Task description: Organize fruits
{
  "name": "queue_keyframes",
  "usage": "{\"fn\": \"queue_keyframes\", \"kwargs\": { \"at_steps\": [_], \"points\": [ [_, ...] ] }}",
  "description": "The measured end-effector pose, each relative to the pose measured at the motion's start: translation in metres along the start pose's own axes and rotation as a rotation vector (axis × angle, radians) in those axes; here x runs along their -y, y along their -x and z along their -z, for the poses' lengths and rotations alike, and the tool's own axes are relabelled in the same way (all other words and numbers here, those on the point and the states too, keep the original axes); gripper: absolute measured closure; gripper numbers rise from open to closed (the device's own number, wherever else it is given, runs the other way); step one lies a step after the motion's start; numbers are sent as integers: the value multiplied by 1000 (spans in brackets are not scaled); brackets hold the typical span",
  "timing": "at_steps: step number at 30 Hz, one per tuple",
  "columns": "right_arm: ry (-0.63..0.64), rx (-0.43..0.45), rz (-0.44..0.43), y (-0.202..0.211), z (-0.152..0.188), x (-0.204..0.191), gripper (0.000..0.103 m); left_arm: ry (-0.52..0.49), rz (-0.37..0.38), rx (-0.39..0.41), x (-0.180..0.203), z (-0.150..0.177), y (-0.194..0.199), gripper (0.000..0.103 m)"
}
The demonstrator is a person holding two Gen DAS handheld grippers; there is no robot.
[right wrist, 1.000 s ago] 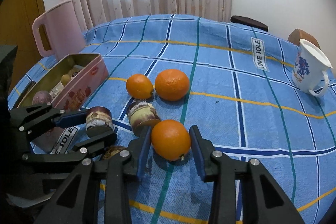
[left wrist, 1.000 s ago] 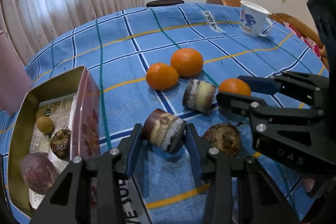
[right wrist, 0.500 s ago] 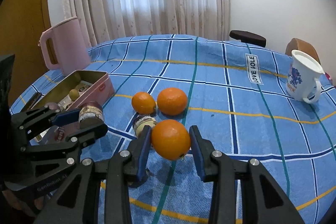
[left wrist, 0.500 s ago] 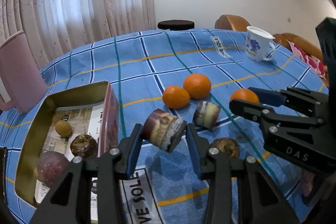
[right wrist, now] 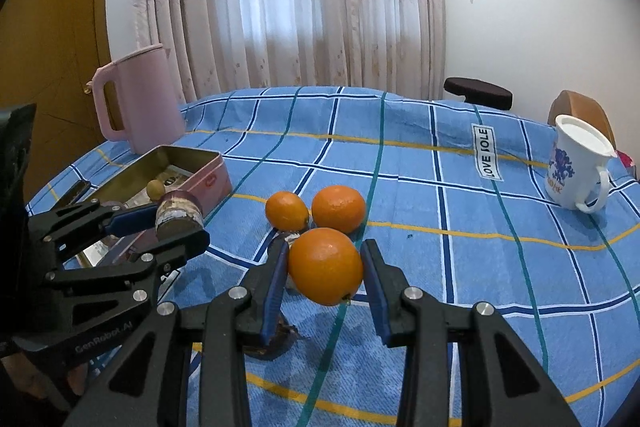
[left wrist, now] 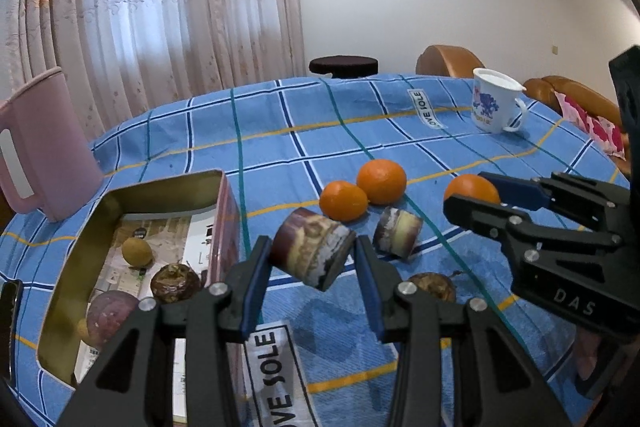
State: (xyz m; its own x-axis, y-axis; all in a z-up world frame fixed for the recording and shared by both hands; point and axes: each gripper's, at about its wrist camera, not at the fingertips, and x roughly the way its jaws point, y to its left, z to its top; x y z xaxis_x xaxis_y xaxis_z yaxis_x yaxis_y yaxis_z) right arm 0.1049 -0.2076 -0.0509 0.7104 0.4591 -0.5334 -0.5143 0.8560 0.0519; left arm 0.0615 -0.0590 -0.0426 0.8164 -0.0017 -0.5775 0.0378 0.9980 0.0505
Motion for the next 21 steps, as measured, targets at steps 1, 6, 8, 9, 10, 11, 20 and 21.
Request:
{"fn": "queue_keyframes", "kwargs": {
  "at_steps": [1,6,8,9,10,11,20,21],
  "points": [
    [1,4,-1,1,0,-1,64,3,-2,4,-1,0,1,60],
    [5,27,-3,5,0,-1,64,14,-6,26,-3,1,5,60],
    [4,36,-6,7,0,-1,64,15,-6,33,-3,1,6,60],
    [4,40,-7,8,0,-1,64,17,-8,39,-4,1,7,60],
    [4,42,-6,9,1,-1,64,17,-8,42,-4,1,8,60],
    [5,45,-5,9,1,-1,64,18,-9,45,-4,1,8,60],
    [16,76,2,15,0,-3,64,35,-18,90,-7,3,17,60],
    [17,79,3,16,0,-4,64,36,-18,93,-7,3,17,60]
  ]
}}
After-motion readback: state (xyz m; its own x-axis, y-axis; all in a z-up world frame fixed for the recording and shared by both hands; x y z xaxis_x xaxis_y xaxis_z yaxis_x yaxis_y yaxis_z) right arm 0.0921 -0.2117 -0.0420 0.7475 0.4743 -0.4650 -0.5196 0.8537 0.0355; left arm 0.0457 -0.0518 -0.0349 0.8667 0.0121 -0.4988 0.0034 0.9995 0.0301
